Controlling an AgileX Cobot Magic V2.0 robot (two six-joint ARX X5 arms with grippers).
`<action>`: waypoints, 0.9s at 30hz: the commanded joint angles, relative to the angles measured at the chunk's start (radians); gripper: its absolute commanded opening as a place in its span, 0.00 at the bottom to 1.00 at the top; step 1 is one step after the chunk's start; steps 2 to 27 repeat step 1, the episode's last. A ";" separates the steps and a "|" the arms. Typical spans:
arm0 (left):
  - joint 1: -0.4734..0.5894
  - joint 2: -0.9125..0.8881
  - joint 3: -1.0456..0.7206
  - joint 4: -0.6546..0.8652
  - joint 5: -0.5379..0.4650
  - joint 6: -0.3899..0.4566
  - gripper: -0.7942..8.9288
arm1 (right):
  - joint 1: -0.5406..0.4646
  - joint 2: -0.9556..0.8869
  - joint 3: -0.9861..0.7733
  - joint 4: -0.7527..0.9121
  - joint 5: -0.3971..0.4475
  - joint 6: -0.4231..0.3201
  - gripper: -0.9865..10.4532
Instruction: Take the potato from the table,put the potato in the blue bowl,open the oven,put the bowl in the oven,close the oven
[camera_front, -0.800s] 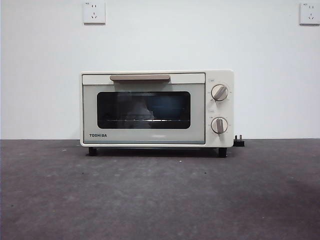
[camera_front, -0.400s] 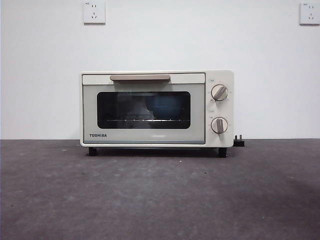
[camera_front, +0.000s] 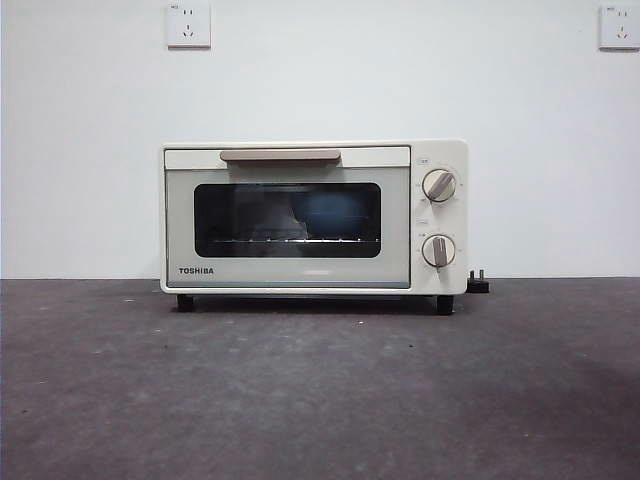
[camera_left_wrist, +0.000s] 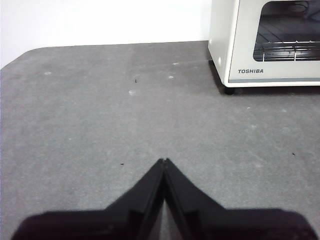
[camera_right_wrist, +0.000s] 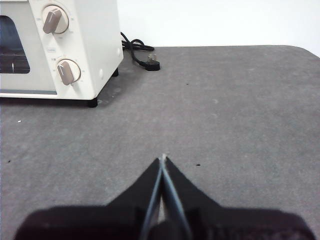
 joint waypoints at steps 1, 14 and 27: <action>-0.001 0.000 -0.010 0.008 0.005 -0.004 0.08 | -0.001 -0.002 -0.005 -0.003 0.001 -0.004 0.09; -0.001 0.000 -0.010 0.008 0.005 -0.004 0.08 | -0.001 -0.002 -0.005 -0.003 0.001 -0.004 0.09; -0.001 0.000 -0.010 0.008 0.005 -0.004 0.08 | -0.001 -0.002 -0.005 -0.003 0.001 -0.004 0.09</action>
